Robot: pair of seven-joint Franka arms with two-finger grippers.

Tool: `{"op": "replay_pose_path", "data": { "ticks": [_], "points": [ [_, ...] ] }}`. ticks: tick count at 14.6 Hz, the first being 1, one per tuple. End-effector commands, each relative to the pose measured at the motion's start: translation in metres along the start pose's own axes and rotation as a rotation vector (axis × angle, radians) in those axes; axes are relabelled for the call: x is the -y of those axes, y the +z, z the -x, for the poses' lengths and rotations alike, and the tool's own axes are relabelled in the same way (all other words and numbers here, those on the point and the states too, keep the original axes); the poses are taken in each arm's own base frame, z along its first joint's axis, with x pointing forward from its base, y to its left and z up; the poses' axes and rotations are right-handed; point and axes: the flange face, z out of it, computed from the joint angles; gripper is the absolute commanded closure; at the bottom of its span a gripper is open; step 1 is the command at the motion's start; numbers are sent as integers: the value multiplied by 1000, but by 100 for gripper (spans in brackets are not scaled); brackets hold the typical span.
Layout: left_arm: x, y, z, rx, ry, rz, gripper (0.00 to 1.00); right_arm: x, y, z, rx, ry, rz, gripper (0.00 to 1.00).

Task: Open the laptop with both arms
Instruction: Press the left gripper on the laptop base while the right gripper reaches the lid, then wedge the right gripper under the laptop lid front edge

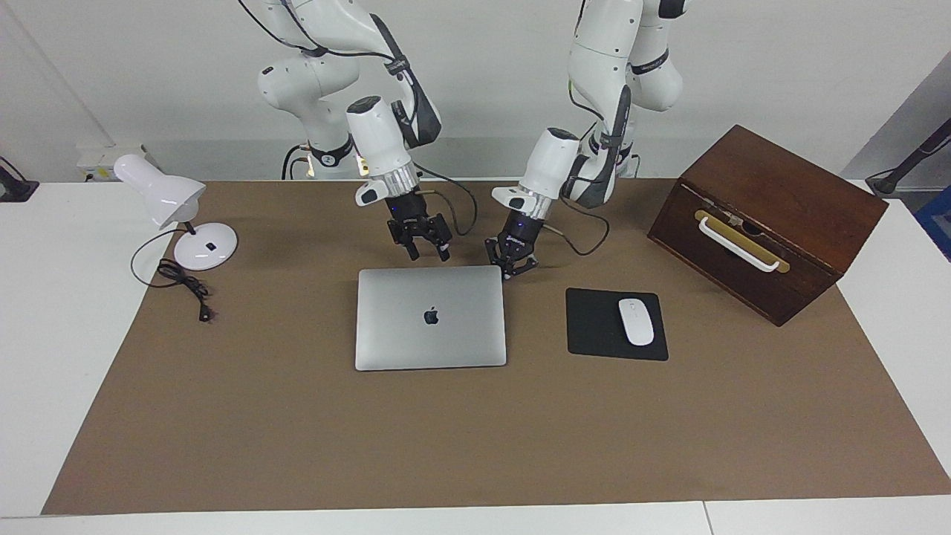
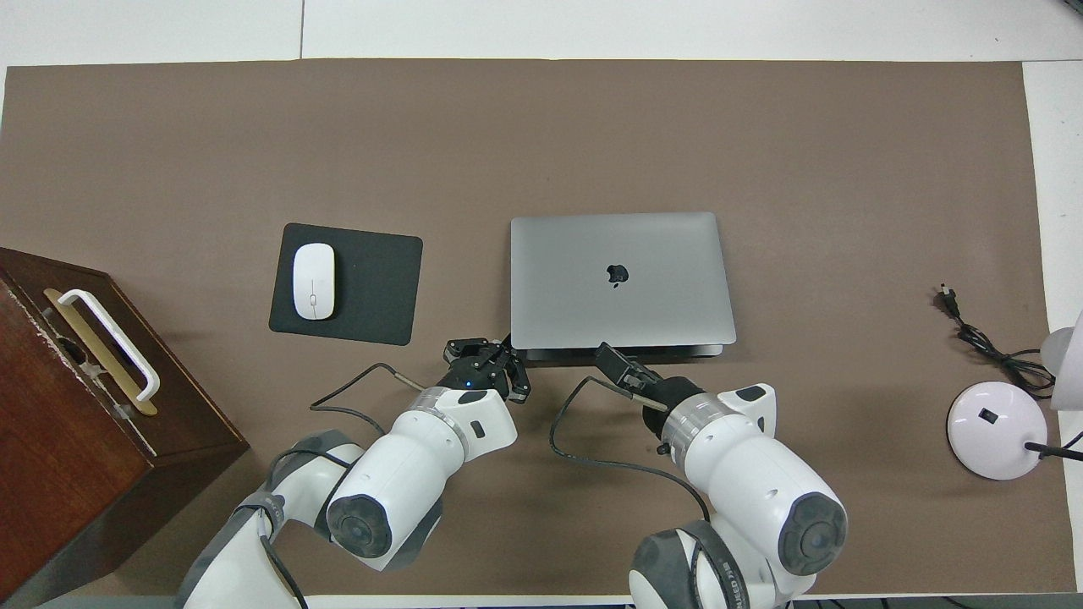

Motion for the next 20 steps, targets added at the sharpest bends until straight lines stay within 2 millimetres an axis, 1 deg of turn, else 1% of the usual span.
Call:
{"op": "replay_pose_path", "data": {
  "ticks": [1, 5, 7, 10, 14, 16, 17, 20],
  "points": [
    [-3, 11, -3, -16, -13, -4, 100, 2, 1, -4, -14, 14, -13, 2],
    [-2, 18, 0, -7, -12, -6, 100, 1, 2, -4, -13, 16, -10, 2],
    [-3, 21, 2, -1, -10, -6, 100, 2, 2, -8, -15, 18, -9, 2],
    [-3, 22, 2, 1, -8, -6, 100, 5, 3, -17, -25, 23, -13, 2],
    [-2, 22, 3, 2, -9, -8, 100, 10, 3, -21, -29, 22, -20, 2],
    [-2, 22, 2, 1, -8, -7, 100, 9, 5, -24, -31, 21, -16, 2],
    [-2, 22, 2, 1, -9, -8, 100, 8, 5, -29, -37, 20, -17, 2],
    [-2, 22, 2, 1, -8, -7, 100, 12, 5, -34, -42, 11, -21, 2]
  ]
}}
